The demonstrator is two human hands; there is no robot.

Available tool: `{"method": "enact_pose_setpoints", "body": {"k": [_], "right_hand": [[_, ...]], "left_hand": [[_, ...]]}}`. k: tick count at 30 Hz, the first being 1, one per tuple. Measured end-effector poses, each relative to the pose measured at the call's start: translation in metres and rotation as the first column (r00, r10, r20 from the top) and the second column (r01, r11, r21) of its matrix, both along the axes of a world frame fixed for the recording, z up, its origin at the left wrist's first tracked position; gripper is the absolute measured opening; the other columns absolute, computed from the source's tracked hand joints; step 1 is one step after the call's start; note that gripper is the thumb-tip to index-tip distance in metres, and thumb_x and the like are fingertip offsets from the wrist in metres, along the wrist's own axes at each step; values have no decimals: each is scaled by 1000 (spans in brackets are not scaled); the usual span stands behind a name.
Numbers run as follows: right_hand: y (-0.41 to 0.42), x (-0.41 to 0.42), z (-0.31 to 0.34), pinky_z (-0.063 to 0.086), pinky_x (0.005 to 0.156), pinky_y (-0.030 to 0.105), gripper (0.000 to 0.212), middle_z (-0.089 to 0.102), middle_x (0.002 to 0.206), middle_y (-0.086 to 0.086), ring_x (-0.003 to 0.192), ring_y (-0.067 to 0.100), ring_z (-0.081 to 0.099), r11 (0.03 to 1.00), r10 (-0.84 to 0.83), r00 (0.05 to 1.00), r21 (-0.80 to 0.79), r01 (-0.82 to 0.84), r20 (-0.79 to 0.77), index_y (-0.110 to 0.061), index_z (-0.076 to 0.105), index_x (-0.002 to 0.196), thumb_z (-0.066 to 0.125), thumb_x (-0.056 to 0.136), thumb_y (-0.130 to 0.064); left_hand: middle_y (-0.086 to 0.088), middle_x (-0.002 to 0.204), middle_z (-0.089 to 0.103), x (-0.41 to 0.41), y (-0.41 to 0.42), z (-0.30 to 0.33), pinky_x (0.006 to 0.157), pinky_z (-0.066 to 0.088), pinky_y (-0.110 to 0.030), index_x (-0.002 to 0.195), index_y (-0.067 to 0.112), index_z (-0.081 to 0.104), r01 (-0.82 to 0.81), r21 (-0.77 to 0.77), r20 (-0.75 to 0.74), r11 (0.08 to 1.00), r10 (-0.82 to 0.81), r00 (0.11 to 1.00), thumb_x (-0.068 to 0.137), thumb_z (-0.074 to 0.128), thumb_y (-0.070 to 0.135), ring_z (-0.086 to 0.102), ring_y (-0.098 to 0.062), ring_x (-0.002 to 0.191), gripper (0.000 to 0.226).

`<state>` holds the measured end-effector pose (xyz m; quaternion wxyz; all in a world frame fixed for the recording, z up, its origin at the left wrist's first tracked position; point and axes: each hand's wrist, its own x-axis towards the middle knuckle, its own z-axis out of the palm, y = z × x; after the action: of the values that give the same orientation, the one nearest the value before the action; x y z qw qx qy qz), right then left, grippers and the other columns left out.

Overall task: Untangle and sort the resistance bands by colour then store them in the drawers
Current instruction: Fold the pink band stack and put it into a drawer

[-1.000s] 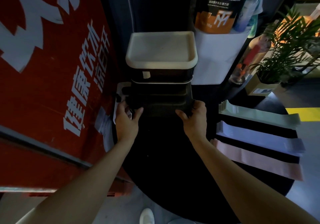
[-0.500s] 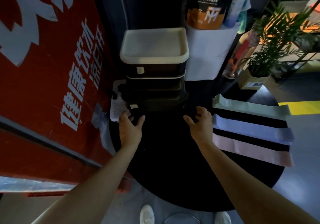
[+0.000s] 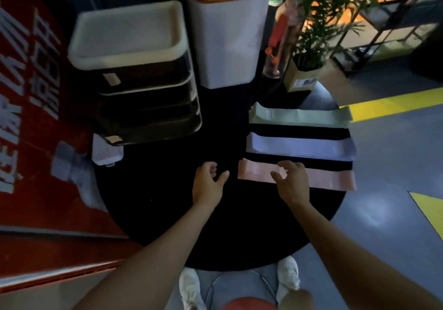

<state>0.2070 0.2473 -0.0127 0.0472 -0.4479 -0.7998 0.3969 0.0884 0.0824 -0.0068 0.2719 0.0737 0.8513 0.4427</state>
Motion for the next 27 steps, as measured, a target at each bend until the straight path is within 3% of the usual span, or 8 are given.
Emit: {"method": "enact_pose_setpoints", "body": {"k": [7,10,12,16,21,27], "right_hand": [[27,32,-21,44,94,43,35,44,128,10,115,30,43,983,142,982,98,-154,122,-12,56,125,58,91,-23],[32,37,-26,45,91,43,27,46,122,10,109,31,45,973,184,973,116,-200,136,-13,61,116,57,90,-21],[34,40,-28,46,86,41,21,48,118,9,105,31,47,971,183,977,138,-198,114,-15,63,109,57,89,-20],[39,48,-33,45,86,39,18,49,116,6,103,30,46,969,185,977,144,-199,101,-16,63,107,56,90,-21],[44,50,-33,44,88,38,17,48,117,6,105,30,46,974,198,974,92,-208,108,-17,63,105,55,90,-20],[40,40,-22,44,97,37,36,46,128,5,116,25,47,986,160,986,-43,-158,44,-12,55,125,58,91,-21]], "left_hand": [[-11,137,45,17,56,-30,92,42,-29,137,7,39,78,-205,63,976,-66,996,85,66,33,51,-24,119,63],[-14,135,49,16,69,-36,91,44,-32,136,5,40,63,-293,38,954,-55,998,87,63,32,54,-28,117,61],[-15,131,53,14,79,-37,82,43,-29,133,2,44,50,-303,71,952,-29,997,89,62,28,56,-30,114,54],[-20,120,61,18,93,-41,81,46,-32,123,-2,55,-30,-254,179,967,78,981,90,60,15,60,-33,105,38],[-17,118,60,16,91,-43,79,48,-33,124,2,50,-67,-145,262,987,104,960,89,60,11,60,-29,98,38],[-9,100,57,11,81,-28,80,49,-33,112,9,50,-94,10,339,996,85,937,90,58,9,58,-22,89,24]]}}
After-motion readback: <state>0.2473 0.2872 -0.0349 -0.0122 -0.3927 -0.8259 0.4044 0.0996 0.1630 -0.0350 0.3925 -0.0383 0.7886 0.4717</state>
